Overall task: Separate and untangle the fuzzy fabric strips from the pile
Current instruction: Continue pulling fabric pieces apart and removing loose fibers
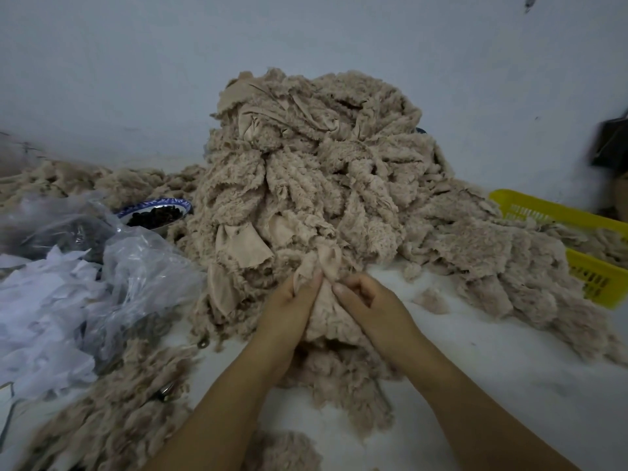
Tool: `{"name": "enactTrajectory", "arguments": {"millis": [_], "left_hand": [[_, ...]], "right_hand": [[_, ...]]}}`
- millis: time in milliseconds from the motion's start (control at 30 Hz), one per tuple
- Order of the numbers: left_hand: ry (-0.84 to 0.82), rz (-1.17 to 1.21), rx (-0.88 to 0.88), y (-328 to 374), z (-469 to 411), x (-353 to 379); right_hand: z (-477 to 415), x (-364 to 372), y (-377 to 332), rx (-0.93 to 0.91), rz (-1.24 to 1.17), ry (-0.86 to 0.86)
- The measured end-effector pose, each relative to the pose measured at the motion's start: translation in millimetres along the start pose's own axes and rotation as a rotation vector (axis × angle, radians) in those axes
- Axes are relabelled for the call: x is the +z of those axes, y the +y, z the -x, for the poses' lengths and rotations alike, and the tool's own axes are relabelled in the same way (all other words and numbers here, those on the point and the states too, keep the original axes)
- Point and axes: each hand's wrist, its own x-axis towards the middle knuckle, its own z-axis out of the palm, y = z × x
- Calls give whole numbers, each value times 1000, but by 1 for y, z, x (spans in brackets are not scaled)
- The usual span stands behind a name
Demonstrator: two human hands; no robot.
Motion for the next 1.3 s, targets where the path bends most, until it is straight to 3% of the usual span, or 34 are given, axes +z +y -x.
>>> {"name": "enactTrajectory", "arguments": {"millis": [167,333,400,533,633,767,900,1000,1133,1300], "left_hand": [[168,156,-15,5,-7,-7],[320,454,73,14,-22,-41],[313,434,111,14,-17,-35],[247,150,166,6,-11,-22],[226,3,127,6,-5,-15],[262,-243,175,2,-5,-6],[403,-255,120,-2,-11,-9],[567,-197,68,-5,-20,-18],[629,15,76,-9,-29,-25],[652,249,-15,-9,-34,-41]], "right_hand": [[-6,-7,0,-17,162,205],[-12,-33,8,171,-24,506],[-12,-30,12,141,45,424],[-8,-14,13,7,196,172],[-3,-8,5,-123,149,151],[6,6,-7,-203,175,-19],[9,22,-4,-315,396,-192],[7,18,-5,-278,316,-164],[10,16,-8,-187,183,-110],[4,4,-9,-28,-34,227]]}}
